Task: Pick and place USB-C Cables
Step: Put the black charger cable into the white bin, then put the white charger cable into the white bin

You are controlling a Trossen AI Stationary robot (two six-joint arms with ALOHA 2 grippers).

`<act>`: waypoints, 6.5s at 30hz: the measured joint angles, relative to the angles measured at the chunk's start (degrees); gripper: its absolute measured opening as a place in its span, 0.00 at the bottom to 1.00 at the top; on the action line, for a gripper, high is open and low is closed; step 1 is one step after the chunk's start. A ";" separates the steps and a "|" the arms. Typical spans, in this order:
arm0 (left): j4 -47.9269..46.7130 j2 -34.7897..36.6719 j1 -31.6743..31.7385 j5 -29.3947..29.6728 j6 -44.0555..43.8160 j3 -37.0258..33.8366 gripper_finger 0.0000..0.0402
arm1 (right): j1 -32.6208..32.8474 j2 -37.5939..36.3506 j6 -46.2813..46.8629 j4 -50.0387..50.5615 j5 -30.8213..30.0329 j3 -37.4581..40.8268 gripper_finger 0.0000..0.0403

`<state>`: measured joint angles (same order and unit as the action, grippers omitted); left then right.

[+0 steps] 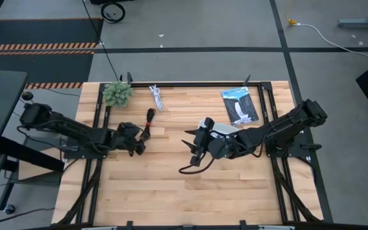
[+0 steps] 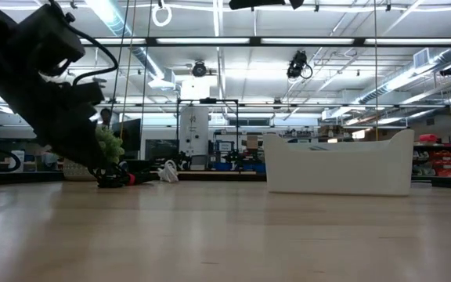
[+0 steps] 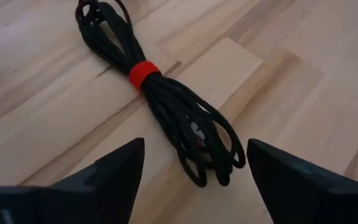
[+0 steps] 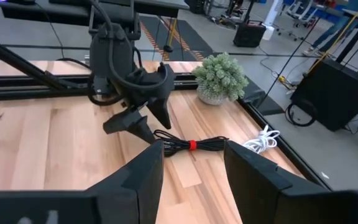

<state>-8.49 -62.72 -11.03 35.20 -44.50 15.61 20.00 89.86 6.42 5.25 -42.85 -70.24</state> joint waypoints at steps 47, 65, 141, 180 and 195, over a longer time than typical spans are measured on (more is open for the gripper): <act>25.04 -4.79 -8.76 -6.39 33.25 14.86 0.09 | 7.06 6.38 -8.75 -0.55 -4.50 4.61 0.43; 28.57 -4.79 -6.71 -15.01 22.68 14.83 0.10 | 8.12 21.62 -47.10 -21.64 -31.19 1.60 0.60; 17.52 6.51 -10.97 -9.70 27.05 14.74 0.47 | 3.41 0.69 37.82 49.33 -6.51 1.64 0.16; 16.71 -6.03 -6.57 -2.73 24.07 14.85 0.47 | 0.38 3.89 44.88 56.99 1.37 -0.98 0.45; 15.55 -15.01 20.09 -8.24 19.19 14.83 0.40 | 3.07 -4.59 36.92 55.89 -11.21 -0.98 0.45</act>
<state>7.06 -77.73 9.06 26.96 -25.31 30.44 23.07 85.28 43.33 61.15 -54.06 -71.22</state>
